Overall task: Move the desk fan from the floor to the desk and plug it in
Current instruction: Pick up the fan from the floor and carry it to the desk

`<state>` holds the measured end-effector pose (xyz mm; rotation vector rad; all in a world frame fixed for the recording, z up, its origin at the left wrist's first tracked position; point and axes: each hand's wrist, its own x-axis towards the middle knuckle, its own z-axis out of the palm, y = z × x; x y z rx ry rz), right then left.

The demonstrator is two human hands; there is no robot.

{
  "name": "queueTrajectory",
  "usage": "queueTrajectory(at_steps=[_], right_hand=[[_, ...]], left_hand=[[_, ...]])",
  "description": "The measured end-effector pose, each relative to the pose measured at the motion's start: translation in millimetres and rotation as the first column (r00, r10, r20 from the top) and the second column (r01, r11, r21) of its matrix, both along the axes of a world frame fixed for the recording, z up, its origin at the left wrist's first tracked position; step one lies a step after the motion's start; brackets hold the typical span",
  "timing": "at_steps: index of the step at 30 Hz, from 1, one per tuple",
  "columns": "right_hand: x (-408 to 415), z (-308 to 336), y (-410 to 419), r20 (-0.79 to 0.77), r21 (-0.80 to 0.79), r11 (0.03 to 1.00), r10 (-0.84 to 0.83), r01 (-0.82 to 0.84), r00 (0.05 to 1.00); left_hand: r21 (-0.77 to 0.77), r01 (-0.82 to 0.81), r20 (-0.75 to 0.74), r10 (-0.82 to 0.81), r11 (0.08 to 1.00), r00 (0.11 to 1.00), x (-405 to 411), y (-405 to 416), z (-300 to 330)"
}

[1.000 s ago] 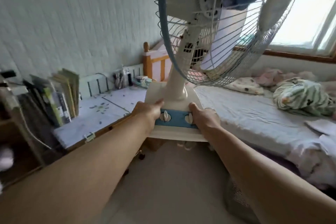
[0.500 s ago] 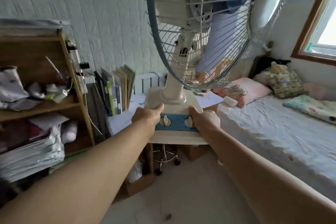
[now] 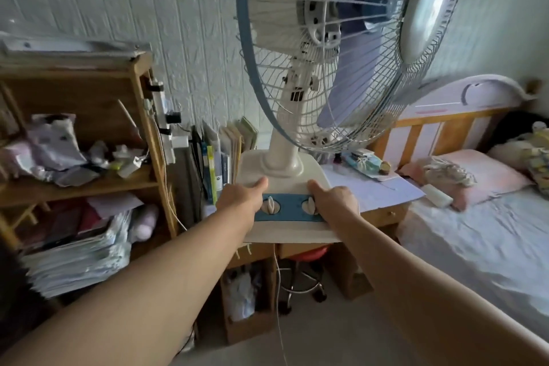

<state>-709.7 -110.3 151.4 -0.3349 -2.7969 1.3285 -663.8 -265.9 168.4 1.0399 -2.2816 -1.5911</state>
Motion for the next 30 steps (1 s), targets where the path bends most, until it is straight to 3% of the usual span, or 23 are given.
queueTrajectory(at_steps=[13,22,30], right_hand=[[-141,-11,25,-0.003,0.092,0.936,0.340,-0.339,0.940],[-224,-40,24,0.044,0.095,0.935,0.338,-0.341,0.940],[-304,-64,39,0.055,0.064,0.943,0.323,-0.326,0.945]], left_hand=[[0.032,-0.330,0.028,0.330,0.943,0.944,-94,52,-19],[-0.088,-0.320,0.131,0.330,0.943,0.935,-176,56,-47],[-0.055,-0.338,0.124,0.342,0.940,0.931,-256,69,-72]])
